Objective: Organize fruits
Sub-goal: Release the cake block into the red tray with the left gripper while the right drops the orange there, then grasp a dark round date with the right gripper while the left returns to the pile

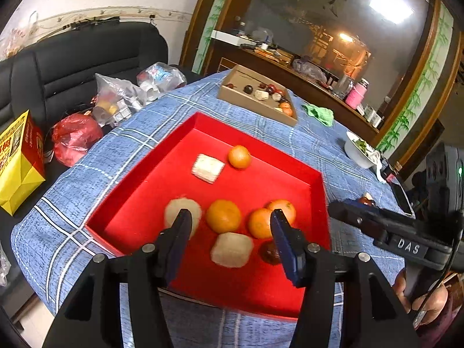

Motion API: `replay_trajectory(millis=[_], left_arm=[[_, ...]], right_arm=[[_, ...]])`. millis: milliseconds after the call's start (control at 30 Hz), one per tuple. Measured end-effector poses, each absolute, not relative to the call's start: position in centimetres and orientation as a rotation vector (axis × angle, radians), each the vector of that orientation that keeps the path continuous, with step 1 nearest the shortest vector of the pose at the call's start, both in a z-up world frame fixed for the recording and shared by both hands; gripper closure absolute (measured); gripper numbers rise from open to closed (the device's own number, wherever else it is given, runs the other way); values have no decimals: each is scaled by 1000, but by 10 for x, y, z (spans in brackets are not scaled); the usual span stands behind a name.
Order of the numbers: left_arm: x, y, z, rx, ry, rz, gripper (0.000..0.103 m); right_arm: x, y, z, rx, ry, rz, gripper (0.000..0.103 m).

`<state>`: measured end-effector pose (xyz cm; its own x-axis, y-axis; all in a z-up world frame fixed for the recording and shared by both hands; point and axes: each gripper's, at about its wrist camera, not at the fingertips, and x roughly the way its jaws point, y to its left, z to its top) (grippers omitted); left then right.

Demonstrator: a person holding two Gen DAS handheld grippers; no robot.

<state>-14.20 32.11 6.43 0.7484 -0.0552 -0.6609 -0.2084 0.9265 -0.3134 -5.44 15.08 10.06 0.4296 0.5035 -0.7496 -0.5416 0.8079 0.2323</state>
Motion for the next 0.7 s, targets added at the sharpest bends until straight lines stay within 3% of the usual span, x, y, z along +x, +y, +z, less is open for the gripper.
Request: replay_trajectory(millis=[700], left_arm=[[-136, 229, 92, -251, 752, -57, 42]], right_arm=[[-74, -51, 101, 129, 875, 368, 49]])
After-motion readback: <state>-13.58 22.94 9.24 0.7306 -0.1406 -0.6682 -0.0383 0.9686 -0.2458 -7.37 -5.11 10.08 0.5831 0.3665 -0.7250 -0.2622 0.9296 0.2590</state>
